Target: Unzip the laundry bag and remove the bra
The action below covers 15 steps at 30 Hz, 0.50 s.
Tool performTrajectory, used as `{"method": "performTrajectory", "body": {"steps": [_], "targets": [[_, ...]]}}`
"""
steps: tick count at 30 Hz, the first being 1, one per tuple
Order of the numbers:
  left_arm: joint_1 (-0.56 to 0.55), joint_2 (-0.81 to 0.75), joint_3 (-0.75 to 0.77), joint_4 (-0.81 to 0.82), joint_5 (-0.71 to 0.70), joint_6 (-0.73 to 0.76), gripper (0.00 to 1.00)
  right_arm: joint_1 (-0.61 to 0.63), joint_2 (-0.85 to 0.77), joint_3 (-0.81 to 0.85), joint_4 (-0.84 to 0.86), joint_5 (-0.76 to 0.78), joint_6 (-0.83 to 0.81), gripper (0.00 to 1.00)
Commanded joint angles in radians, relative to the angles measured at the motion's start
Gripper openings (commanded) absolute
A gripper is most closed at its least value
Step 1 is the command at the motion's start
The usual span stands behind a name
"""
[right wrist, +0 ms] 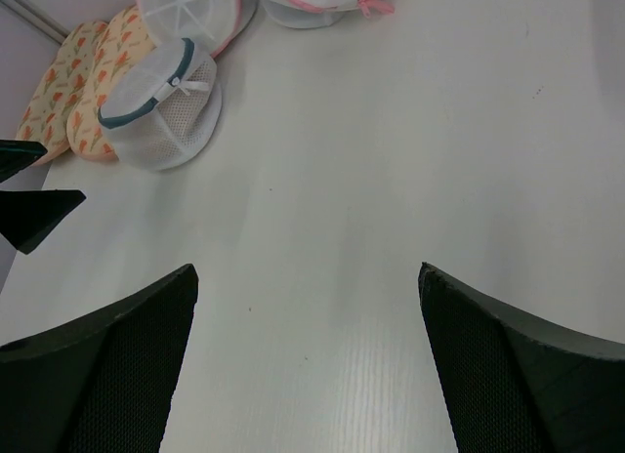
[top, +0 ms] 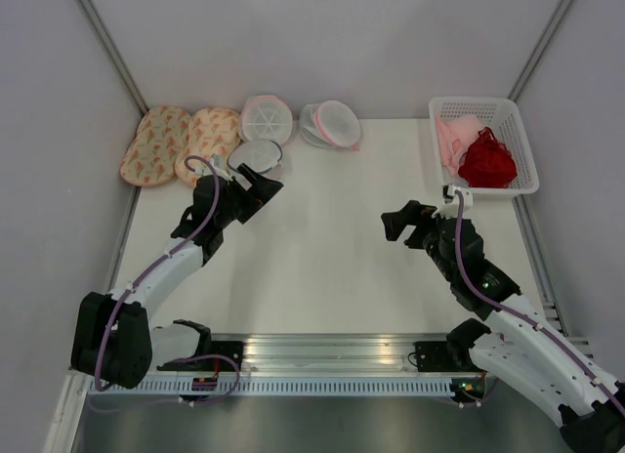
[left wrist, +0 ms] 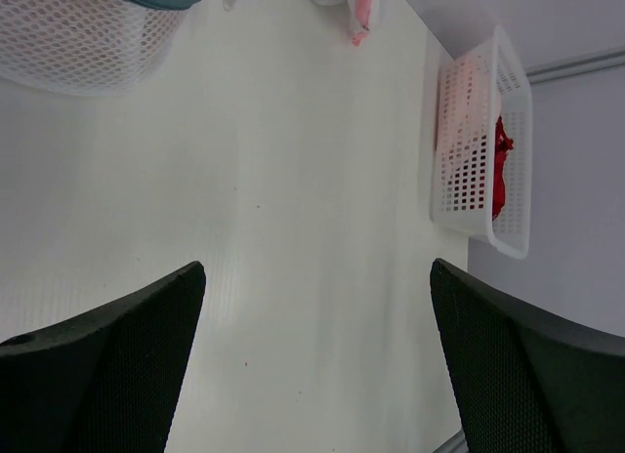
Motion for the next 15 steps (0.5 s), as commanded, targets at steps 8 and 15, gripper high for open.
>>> {"method": "performTrajectory", "body": {"steps": [8,15], "targets": [[0.043,0.180,0.117,0.063,-0.233,-0.134,1.00,0.004,0.005,0.008,0.040,-0.069,0.022,0.98],[0.097,0.431,0.290,0.086,-0.256,-0.243,0.99,0.003,-0.035,-0.016,0.026,-0.088,0.035,0.98]]}}
